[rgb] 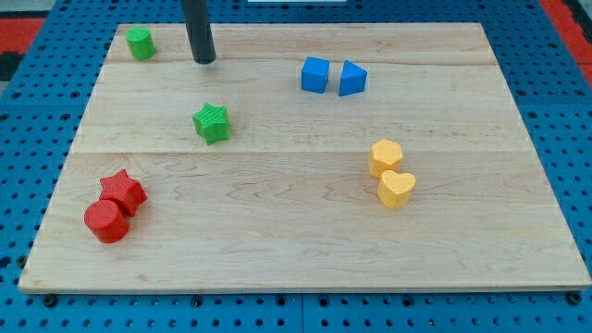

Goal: Slide the blue cube closer to the green circle

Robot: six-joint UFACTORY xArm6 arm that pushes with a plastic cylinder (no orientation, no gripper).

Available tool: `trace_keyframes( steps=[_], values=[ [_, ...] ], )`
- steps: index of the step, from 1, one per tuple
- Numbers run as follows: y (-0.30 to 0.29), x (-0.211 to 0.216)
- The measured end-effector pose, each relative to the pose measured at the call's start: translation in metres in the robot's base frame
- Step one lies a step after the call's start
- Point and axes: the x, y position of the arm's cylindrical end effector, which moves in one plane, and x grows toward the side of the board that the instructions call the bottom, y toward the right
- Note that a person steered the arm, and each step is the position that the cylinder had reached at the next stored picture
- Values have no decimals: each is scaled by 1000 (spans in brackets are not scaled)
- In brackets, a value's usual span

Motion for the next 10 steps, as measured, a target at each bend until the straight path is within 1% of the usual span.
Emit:
trace_keyframes(
  steps=[1,2,3,4,5,7,8,9,10],
  values=[
    [93,-44],
    [231,-48],
    [270,10],
    [227,34],
    [180,34],
    [45,-15],
    [33,-34],
    [48,-60],
    [25,-70]
  ],
)
